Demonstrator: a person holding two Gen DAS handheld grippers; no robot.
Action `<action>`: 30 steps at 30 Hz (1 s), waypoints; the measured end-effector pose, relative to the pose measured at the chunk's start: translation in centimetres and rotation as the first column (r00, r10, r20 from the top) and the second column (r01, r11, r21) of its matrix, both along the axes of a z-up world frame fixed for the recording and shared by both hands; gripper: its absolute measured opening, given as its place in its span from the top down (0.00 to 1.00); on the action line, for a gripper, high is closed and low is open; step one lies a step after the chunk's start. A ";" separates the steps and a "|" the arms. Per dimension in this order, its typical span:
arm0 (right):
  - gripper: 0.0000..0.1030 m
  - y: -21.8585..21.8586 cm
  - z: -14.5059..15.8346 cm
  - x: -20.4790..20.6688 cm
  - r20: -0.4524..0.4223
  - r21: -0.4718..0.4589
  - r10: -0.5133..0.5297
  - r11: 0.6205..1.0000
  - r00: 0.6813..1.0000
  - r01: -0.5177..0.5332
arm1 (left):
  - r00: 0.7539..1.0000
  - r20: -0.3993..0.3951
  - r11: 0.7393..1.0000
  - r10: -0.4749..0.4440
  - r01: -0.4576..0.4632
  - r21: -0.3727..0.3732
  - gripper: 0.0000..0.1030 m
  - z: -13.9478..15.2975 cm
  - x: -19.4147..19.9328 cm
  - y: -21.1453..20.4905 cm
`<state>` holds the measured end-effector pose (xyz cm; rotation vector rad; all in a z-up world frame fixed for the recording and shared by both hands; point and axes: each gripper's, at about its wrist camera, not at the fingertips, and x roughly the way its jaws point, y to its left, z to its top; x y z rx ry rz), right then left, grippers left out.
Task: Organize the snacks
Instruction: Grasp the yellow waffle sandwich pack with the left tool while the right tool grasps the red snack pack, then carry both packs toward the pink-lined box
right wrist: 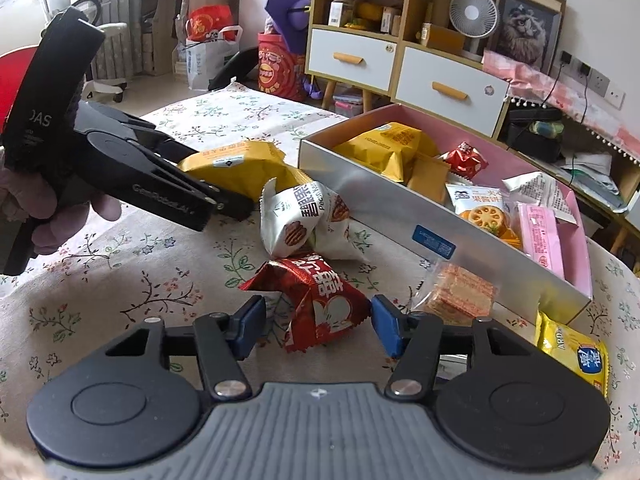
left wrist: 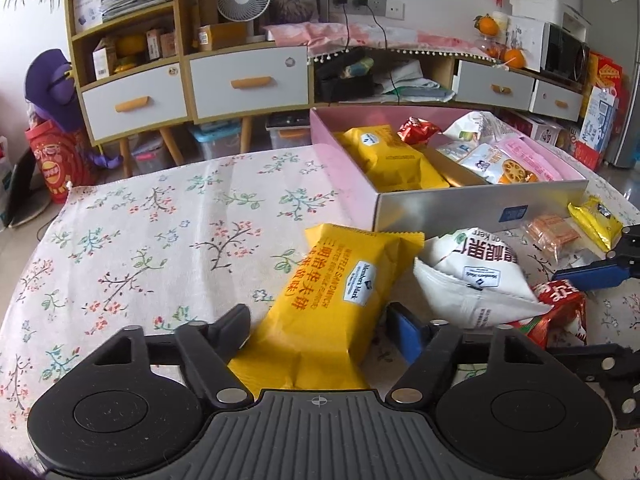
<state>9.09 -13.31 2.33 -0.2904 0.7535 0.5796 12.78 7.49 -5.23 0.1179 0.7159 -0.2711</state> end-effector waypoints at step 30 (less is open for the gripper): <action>0.72 -0.9 3.9 -1.4 0.034 0.054 -0.090 0.995 0.995 0.088 | 0.991 -0.072 0.986 0.114 -0.121 -0.113 0.65 4.9 -3.3 0.4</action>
